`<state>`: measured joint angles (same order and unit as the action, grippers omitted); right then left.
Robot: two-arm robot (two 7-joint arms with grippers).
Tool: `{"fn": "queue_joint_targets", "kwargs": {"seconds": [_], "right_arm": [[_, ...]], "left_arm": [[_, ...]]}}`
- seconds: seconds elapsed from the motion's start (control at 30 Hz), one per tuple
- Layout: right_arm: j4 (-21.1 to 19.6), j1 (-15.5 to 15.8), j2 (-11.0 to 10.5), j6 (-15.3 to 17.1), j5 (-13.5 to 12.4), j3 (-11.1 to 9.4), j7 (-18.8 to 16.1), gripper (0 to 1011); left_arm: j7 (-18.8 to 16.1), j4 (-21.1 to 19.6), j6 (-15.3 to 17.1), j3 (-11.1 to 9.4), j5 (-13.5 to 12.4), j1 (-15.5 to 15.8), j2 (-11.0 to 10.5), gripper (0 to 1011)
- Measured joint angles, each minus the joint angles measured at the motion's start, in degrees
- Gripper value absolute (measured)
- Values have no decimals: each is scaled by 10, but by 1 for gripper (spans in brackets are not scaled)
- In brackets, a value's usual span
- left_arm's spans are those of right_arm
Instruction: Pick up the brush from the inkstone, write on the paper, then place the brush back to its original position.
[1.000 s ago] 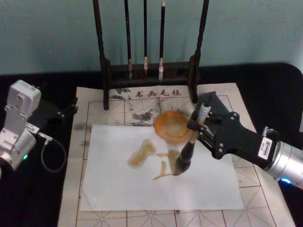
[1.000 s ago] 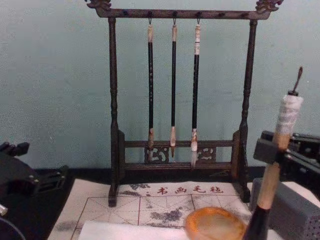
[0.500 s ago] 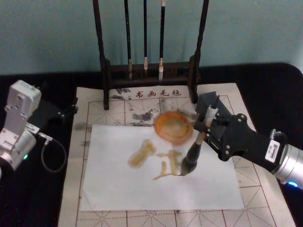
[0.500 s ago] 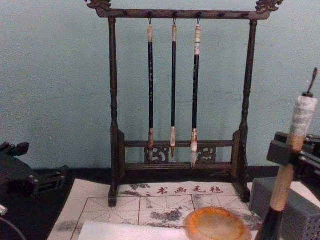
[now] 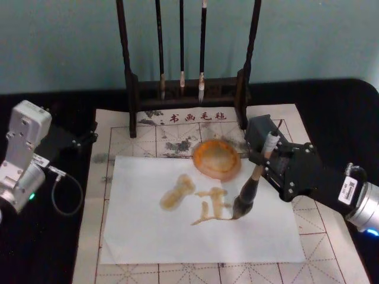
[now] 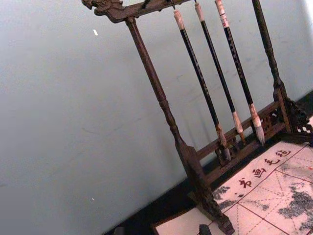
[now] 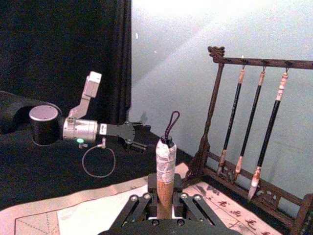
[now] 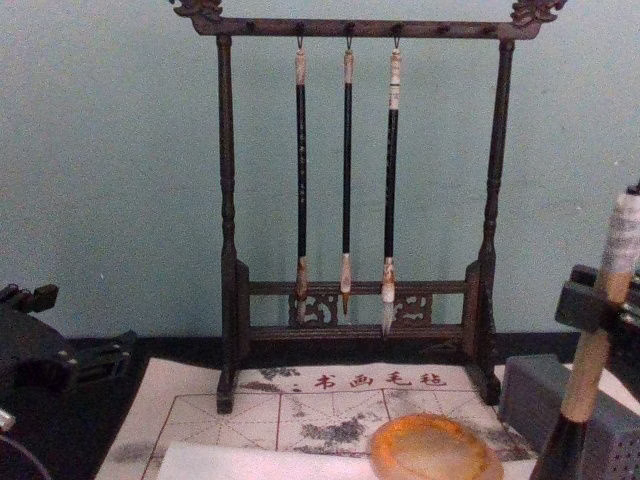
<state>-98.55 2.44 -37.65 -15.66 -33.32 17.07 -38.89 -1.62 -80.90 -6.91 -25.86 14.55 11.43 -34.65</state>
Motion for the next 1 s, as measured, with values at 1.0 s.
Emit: {"fn": "queue_joint_targets", "kwargs": {"seconds": [1.0], "right_arm": [[26,-58,50,17,-32,-19,22,198]], "left_arm": [[0,0,0,0,0,0,0,1001]]}}
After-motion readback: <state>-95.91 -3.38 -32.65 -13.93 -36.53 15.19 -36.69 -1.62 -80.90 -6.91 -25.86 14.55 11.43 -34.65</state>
